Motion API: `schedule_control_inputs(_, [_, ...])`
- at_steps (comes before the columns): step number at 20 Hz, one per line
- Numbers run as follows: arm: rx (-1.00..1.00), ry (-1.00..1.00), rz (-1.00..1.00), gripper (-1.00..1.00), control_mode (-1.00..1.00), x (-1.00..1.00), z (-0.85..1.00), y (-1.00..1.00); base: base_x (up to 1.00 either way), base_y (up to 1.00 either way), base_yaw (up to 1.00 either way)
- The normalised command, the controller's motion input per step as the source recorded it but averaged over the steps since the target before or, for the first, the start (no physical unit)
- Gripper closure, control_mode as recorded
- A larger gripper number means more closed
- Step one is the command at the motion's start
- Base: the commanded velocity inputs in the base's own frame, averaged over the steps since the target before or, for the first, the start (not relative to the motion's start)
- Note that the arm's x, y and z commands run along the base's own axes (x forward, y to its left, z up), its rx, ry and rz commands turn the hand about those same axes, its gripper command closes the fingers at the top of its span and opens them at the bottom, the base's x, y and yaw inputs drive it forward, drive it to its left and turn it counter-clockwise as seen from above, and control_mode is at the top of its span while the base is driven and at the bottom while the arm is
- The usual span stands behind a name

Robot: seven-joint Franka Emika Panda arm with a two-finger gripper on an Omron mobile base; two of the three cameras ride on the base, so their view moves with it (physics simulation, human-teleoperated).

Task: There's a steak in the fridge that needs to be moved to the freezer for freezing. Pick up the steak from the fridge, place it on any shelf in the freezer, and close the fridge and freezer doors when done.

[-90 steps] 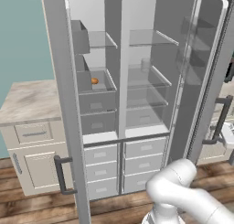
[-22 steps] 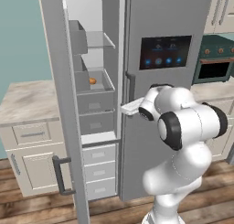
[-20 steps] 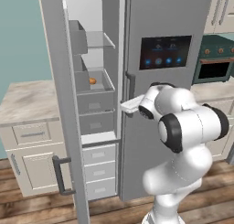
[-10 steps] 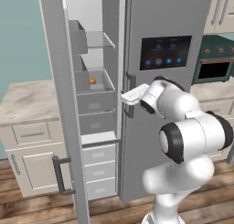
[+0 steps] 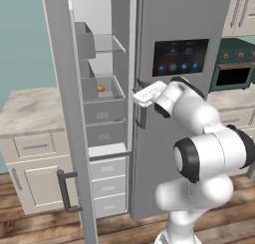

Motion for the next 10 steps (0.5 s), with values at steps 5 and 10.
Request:
schedule_control_inputs(5, [0.0, -0.03, 0.0, -1.0, -1.0, -0.37, 0.59, -0.08, 0.0, 0.0, 0.0])
schedule_control_inputs(10, [-0.02, -0.03, 0.0, -1.0, -1.0, -0.63, 0.78, -0.04, 0.0, 0.0, 0.0])
